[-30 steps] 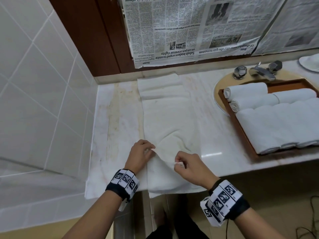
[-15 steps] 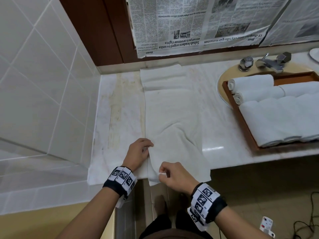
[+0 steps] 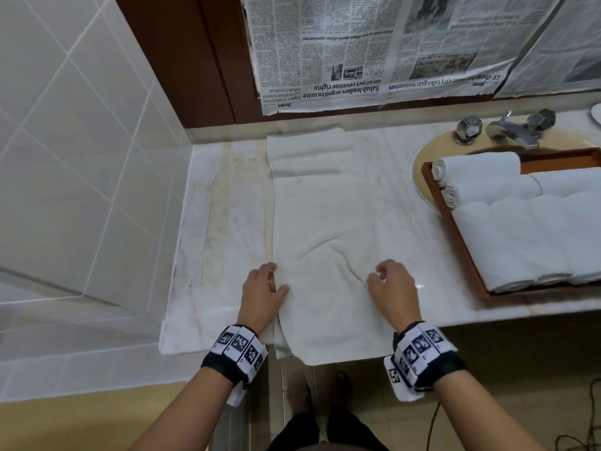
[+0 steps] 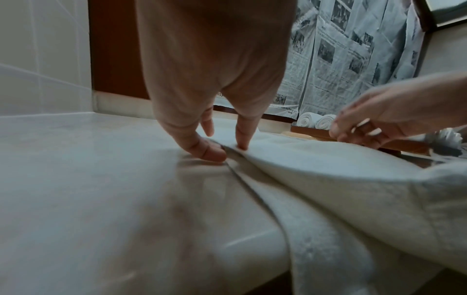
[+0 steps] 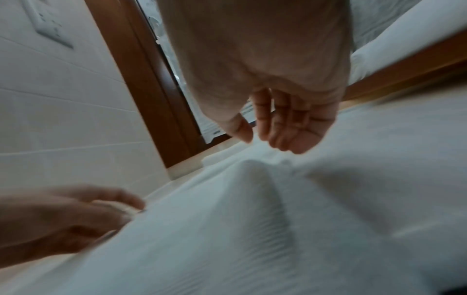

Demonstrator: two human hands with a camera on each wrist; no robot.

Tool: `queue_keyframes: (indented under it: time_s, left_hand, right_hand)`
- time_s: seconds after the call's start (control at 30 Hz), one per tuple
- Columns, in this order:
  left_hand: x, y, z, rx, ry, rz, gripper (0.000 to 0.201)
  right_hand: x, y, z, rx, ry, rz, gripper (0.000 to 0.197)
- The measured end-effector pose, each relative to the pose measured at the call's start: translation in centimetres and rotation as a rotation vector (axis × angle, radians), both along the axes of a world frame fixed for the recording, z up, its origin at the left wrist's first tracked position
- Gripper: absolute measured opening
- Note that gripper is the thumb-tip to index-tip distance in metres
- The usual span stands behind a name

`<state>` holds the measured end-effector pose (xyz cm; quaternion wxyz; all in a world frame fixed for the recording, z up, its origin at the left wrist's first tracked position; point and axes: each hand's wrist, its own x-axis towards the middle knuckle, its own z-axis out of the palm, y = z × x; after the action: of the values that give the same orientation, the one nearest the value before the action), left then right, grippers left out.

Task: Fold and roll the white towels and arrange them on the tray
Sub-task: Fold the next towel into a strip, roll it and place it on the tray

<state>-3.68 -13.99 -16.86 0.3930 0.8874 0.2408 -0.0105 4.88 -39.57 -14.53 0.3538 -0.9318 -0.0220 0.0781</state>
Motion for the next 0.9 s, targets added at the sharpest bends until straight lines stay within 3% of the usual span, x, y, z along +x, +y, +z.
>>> queue_keyframes:
  time_s: [0.1, 0.27, 0.5, 0.63, 0.77, 0.9]
  left_hand:
    - [0.7, -0.7, 0.3, 0.004, 0.037, 0.038, 0.048]
    - [1.9, -1.2, 0.6, -0.059, 0.145, 0.103, 0.042]
    - [1.7, -0.7, 0.5, -0.094, 0.216, 0.073, 0.037]
    - [1.3, -1.2, 0.4, -0.078, 0.198, 0.070, 0.035]
    - [1.0, -2.2, 0.7, -0.004, 0.132, 0.063, 0.032]
    - [1.2, -3.1, 0.8, 0.044, 0.124, 0.072, 0.032]
  right_hand:
    - [1.6, -1.1, -1.0, -0.147, 0.127, -0.024, 0.020]
    - [2.0, -0.6, -2.0, -0.214, 0.106, 0.106, 0.016]
    - [4.6, -3.8, -1.7, -0.082, 0.251, 0.049, 0.015]
    - [4.6, -3.4, -1.8, -0.065, 0.176, -0.032, 0.014]
    - [4.3, -2.3, -1.7, -0.085, 0.164, 0.037, 0.020]
    - [4.4, -1.7, -1.7, -0.125, 0.160, 0.087, 0.014]
